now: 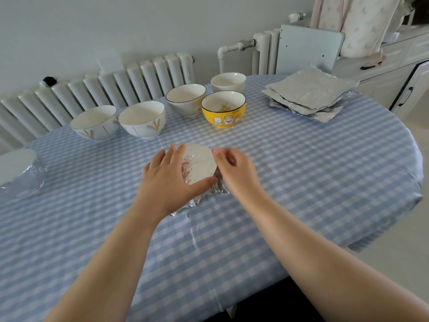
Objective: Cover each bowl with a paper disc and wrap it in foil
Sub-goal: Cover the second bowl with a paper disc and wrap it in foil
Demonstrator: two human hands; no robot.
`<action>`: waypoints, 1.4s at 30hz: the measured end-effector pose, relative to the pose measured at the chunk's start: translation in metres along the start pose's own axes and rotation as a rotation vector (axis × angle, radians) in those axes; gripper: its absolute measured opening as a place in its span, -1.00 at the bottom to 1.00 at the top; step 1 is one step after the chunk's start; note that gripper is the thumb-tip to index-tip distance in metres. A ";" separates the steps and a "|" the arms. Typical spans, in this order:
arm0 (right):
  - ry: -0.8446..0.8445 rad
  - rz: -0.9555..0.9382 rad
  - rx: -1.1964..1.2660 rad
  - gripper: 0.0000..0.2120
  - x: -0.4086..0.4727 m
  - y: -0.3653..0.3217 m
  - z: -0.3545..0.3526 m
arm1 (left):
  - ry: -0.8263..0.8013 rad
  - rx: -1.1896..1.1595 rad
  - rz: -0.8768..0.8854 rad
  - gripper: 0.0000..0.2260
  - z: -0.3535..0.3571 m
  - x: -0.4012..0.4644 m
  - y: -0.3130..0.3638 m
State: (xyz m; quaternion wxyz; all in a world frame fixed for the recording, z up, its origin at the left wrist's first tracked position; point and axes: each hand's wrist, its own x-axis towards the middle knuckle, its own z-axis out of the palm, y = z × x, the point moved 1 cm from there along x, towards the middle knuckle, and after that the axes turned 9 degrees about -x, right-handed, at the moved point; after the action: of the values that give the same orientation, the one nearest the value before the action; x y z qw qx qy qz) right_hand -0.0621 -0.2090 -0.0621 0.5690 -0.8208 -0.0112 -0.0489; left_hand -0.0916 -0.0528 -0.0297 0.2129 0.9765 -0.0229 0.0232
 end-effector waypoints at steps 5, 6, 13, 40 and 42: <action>0.045 0.034 0.076 -0.79 -0.011 0.009 0.010 | -0.015 0.022 -0.001 -0.03 -0.002 0.001 0.001; 0.046 0.049 0.094 -0.80 -0.012 0.009 0.011 | -0.030 0.038 0.008 -0.03 -0.004 0.002 0.000; 0.041 0.121 0.112 -0.80 -0.011 0.015 0.013 | -0.264 0.036 0.052 0.18 -0.022 0.012 -0.019; 0.054 0.259 0.308 -0.69 0.002 0.022 0.023 | -0.017 0.044 -0.017 0.17 0.000 0.003 -0.007; 0.055 0.271 0.301 -0.68 0.001 0.019 0.022 | -0.007 0.022 -0.006 0.14 0.000 0.005 -0.011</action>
State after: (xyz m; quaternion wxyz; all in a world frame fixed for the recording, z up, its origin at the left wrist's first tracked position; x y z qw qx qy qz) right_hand -0.0581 -0.1947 -0.0872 0.6866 -0.7190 0.1075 0.0079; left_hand -0.0861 -0.0434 -0.0341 0.2023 0.9789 -0.0204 0.0193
